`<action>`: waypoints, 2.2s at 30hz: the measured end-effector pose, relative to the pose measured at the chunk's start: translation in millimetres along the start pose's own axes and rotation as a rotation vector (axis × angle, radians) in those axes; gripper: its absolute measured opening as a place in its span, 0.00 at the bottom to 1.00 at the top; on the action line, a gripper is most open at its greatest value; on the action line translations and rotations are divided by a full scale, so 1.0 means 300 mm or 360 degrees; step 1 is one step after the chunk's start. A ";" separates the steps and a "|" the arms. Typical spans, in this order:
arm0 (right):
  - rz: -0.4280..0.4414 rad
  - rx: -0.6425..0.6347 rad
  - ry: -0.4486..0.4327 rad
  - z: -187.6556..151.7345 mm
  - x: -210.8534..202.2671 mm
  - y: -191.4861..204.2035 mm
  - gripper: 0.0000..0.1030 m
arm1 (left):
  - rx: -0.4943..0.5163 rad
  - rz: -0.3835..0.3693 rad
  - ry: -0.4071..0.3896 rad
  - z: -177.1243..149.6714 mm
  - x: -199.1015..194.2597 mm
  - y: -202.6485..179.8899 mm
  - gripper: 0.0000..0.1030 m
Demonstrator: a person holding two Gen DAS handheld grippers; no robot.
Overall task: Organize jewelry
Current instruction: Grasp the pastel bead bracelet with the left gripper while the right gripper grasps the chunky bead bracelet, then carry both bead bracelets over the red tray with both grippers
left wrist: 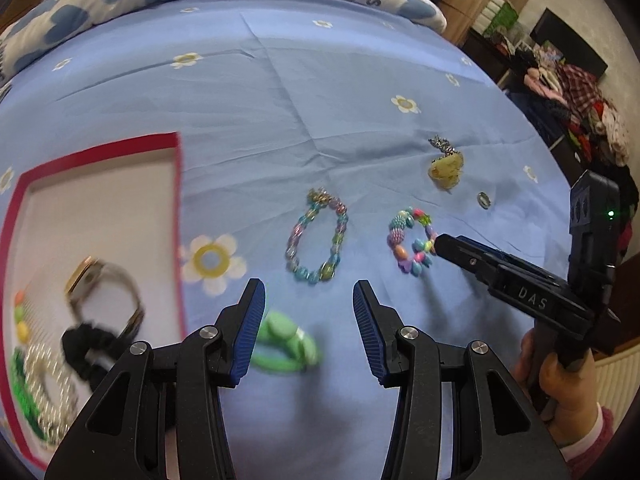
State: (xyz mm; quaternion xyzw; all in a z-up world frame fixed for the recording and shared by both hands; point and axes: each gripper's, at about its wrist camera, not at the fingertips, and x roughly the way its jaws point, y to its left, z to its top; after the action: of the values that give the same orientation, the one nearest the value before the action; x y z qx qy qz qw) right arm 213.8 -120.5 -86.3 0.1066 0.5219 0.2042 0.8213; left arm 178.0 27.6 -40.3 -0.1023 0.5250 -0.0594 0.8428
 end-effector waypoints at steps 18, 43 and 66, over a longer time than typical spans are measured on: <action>-0.0045 -0.0100 0.0006 0.028 0.074 -0.031 0.09 | 0.0171 0.0074 0.0119 0.054 0.193 -0.062 0.09; 0.0234 -0.0143 -0.0185 0.034 -0.172 0.173 0.08 | -0.0040 -0.0132 -0.0194 -0.027 -0.217 0.042 0.06; 0.0455 -0.0343 -0.0077 -0.048 -0.100 0.564 0.08 | -0.0421 -0.0014 -0.0354 -0.220 -0.426 0.383 0.06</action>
State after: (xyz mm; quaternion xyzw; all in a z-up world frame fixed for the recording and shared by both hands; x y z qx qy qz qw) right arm 151.8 17.0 -2.5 0.0960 0.4567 0.3711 0.8028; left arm 61.6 158.5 16.0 -0.2204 0.4312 0.0182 0.8747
